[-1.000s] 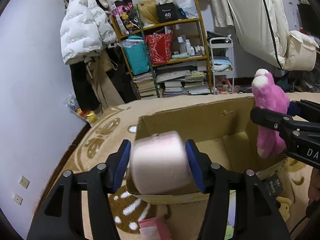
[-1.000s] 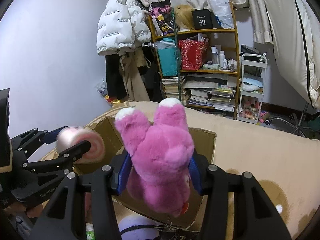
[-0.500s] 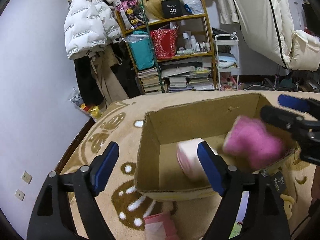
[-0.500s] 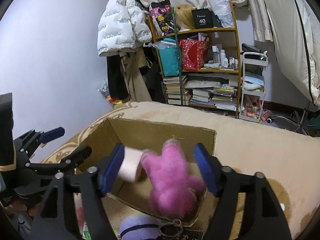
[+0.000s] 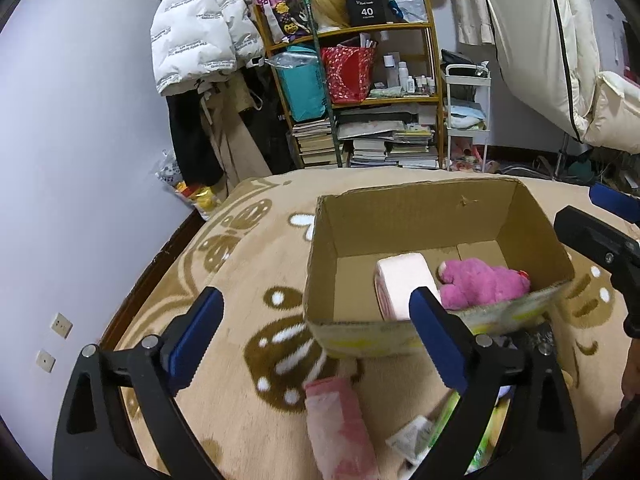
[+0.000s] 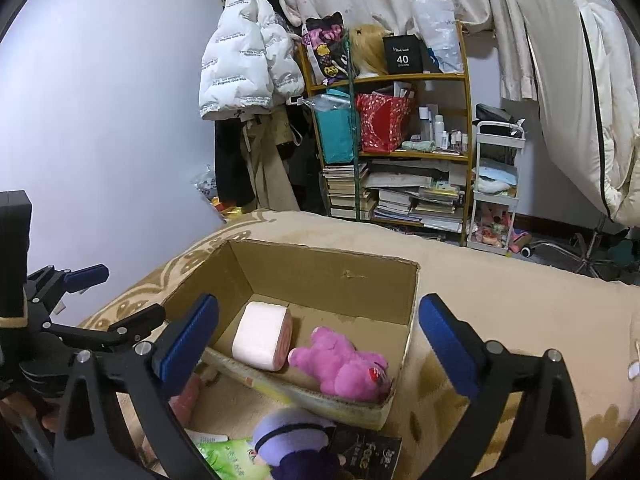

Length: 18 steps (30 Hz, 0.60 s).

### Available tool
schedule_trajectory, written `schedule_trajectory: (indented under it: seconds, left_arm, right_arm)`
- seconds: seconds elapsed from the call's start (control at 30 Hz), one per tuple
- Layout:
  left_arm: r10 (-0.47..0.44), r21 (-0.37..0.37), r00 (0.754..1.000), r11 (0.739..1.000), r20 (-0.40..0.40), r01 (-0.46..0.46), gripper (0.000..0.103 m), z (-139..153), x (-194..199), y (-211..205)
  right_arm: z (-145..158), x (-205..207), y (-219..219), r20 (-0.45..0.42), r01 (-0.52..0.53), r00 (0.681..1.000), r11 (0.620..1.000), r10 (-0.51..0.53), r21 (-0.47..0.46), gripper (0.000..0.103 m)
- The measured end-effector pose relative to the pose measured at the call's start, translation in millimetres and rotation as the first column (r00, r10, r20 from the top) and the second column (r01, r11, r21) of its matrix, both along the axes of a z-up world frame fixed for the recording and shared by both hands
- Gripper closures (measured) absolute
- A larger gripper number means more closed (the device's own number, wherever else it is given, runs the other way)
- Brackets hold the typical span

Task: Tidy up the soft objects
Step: 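Open both tools to drop the roll and bunny into the box, then grasp the pink wrapped roll with left tool while right tool grasps purple doll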

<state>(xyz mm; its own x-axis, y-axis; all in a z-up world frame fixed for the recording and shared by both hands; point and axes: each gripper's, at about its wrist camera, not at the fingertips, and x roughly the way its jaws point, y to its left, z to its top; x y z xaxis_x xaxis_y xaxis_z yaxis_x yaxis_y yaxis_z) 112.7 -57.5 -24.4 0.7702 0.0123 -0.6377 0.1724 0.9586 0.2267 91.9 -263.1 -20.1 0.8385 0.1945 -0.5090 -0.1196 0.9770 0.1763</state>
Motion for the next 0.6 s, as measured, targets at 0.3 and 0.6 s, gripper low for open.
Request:
schedule_trajectory:
  seconds: [0.3,0.6]
  left_arm:
    - [0.035,-0.018,0.999,0.999,-0.004,-0.035,0.005,18.4,-34.0,14.7]
    - [0.051,-0.054,0.998,0.997,-0.042,-0.053,0.005,29.1,-65.7,27.4]
  right_arm:
    - [12.0,-33.7,0.1,0.000,0.017,1.000,1.000,-0.017,0.023,0.000]
    - [27.5,-64.0,5.6,0.023,0.020,1.000,0.999,-0.021,0.028,0.000]
